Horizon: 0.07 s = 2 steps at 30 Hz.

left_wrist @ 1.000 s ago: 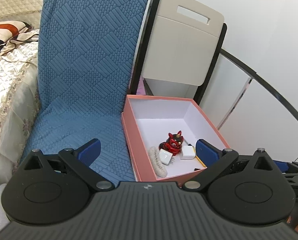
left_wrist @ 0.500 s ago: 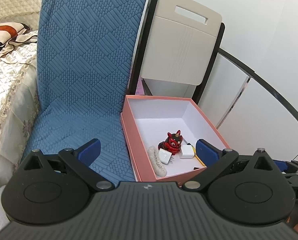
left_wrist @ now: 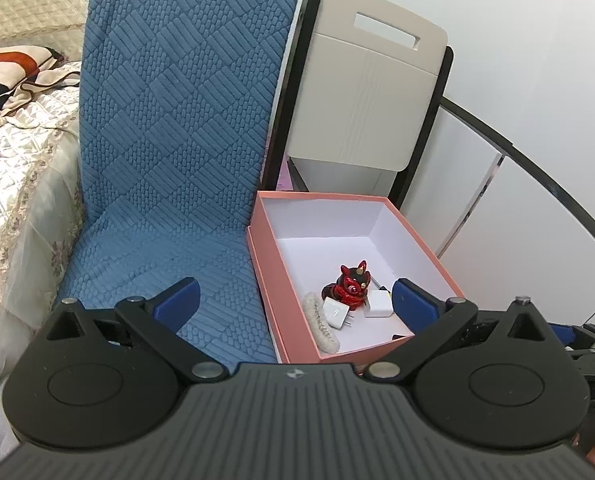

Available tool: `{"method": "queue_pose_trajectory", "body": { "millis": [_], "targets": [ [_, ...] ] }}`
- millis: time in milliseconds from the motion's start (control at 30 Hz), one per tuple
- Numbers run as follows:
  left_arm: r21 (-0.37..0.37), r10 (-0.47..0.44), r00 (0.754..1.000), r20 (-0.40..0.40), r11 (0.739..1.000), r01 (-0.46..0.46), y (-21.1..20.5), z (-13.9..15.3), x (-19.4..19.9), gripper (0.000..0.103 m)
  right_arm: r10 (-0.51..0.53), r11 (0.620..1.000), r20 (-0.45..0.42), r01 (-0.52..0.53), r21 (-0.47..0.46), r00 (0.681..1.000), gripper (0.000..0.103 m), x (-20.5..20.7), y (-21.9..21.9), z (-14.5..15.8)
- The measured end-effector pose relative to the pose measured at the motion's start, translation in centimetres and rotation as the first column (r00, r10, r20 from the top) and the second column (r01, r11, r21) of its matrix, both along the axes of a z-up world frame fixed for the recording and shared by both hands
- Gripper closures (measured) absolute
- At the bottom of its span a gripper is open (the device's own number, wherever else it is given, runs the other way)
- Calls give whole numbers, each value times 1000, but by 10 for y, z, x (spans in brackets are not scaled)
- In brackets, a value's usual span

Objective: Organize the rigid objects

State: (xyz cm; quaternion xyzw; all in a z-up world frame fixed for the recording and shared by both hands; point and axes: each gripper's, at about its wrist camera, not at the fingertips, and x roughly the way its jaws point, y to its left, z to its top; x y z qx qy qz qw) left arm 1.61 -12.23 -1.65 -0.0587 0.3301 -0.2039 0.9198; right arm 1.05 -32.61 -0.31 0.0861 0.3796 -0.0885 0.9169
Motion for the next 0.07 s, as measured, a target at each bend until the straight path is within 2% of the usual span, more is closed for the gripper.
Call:
{"method": "queue_pose_trajectory", "body": {
  "millis": [67],
  "targets": [
    [-1,3,1000,1,1000,-3,1,0,0,0,0,1000,2,0,-1,1000,0,0,2,1]
  ]
}}
